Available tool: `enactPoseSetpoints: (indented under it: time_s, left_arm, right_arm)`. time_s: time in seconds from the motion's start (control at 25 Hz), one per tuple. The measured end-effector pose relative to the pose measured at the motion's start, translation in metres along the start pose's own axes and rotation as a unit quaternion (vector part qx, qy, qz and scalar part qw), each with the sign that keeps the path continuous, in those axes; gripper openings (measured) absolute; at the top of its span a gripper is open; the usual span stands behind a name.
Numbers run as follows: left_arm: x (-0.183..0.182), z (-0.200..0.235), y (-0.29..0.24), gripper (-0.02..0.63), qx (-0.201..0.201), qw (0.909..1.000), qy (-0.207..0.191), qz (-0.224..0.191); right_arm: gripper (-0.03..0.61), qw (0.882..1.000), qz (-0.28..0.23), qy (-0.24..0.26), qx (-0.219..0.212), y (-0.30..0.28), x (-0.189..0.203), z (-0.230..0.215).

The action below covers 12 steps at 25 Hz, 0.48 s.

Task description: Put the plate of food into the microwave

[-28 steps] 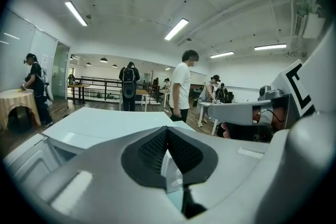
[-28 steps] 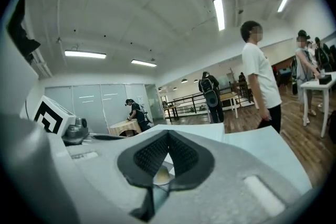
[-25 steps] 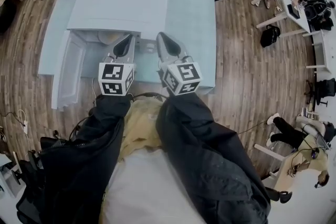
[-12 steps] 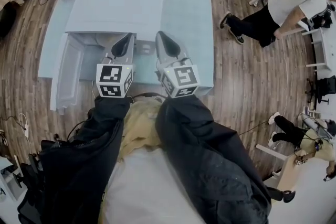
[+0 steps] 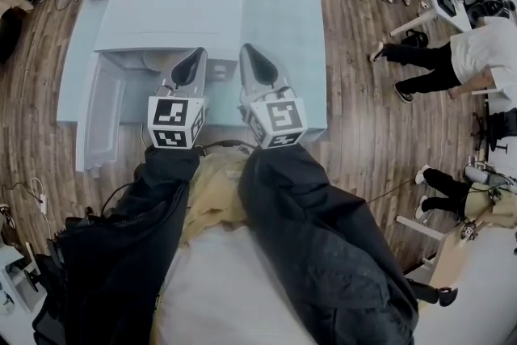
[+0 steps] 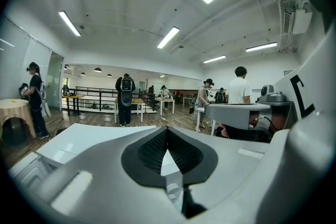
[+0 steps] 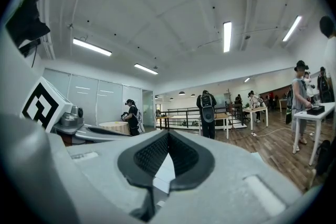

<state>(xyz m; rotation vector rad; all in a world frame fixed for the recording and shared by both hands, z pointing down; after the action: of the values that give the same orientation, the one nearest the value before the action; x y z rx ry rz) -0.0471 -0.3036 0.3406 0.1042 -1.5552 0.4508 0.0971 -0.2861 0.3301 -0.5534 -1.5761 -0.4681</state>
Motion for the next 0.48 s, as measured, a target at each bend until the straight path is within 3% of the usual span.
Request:
enactPoseSetpoints:
  time_s: [0.48]
  left_arm:
    - [0.0045, -0.0019, 0.0026, -0.003, -0.014, 0.9999, 0.0, 0.003]
  right_arm:
    - [-0.008, 1.0, -0.004, 0.005, -0.006, 0.0028, 0.0021, -0.0024]
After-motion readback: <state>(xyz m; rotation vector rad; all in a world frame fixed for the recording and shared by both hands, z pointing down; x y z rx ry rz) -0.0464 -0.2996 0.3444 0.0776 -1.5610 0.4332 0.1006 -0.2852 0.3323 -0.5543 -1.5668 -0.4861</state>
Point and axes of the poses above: the fingertips, and each gripper's own axes: y backward along the fingers, z to its left, x out of its underside, the point moved 7 cm from there along y, backward along the fingers, and after that the axes turned 13 degrees about -x, right-handed, at the moved point
